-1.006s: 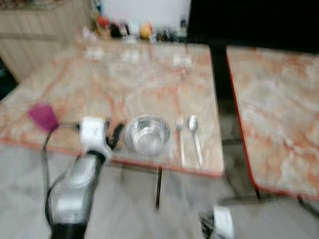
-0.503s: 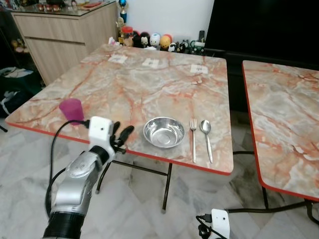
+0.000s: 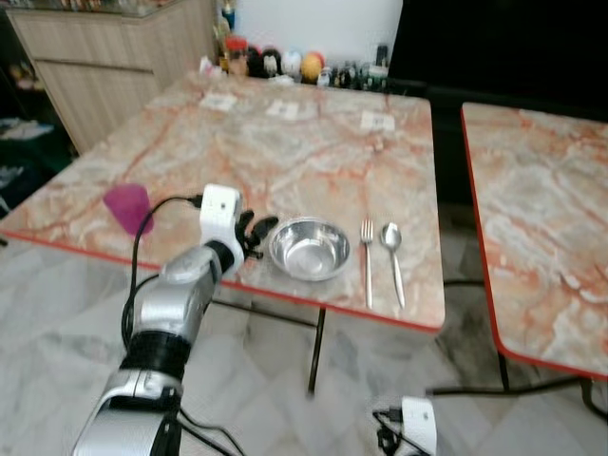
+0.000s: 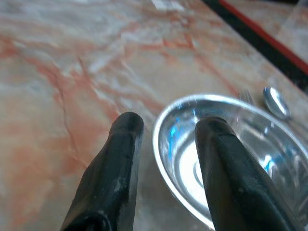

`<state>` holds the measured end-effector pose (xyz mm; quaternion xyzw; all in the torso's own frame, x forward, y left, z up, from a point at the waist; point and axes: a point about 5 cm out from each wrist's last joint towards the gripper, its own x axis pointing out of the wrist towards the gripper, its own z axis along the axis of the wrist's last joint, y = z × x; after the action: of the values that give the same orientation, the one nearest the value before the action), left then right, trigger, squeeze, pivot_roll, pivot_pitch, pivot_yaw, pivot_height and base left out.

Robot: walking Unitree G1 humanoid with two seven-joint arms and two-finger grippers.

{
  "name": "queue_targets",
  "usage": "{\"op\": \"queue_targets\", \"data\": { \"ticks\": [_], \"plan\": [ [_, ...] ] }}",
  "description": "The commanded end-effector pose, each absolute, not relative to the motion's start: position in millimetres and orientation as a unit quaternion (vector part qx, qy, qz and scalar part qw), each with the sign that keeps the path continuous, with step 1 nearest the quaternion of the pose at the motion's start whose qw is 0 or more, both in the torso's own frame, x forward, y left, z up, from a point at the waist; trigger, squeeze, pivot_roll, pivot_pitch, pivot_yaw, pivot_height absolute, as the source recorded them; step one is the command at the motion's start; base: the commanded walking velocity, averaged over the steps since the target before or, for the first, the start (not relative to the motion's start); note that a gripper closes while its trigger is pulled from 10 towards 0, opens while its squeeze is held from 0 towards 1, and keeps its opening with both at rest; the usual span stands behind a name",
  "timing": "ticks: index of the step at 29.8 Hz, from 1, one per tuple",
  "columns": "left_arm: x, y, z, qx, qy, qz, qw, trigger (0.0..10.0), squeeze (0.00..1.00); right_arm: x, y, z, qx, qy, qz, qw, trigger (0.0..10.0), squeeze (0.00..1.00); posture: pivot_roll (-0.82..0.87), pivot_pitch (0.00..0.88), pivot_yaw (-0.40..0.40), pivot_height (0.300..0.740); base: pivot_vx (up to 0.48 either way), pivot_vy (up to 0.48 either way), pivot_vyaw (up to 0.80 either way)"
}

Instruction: Setting the table

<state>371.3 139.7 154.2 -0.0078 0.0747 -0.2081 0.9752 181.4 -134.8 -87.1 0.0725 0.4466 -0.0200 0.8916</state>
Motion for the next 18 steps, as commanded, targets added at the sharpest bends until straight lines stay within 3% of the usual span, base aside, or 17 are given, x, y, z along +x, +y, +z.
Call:
{"op": "queue_targets", "data": {
  "ticks": [1, 10, 18],
  "plan": [
    [376.4, 134.4, 151.9, -0.002, 0.084, -0.194, 0.977, 10.0, 0.0, 179.9, -134.0, -87.8, 0.074, 0.448, -0.023, 0.89, 10.0, 0.0, 0.12, 0.022, -0.025, 0.74, 0.0, 0.0, 0.0],
    [386.7, 121.2, 161.1, -0.028, 0.065, -0.196, 0.978, 10.0, 0.0, 180.0, -132.9, -87.7, 0.077, 0.448, -0.027, 0.89, 10.0, 0.0, 0.12, 0.035, -0.018, 0.74, 0.0, 0.0, 0.0],
    [373.4, 136.4, 172.7, 0.012, -0.041, -0.181, 0.983, 10.0, 0.0, 178.9, -132.4, -88.1, 0.08, 0.447, -0.031, 0.89, 10.0, 0.0, 0.11, 0.035, -0.016, 0.74, 0.0, 0.0, 0.0]
  ]
}}
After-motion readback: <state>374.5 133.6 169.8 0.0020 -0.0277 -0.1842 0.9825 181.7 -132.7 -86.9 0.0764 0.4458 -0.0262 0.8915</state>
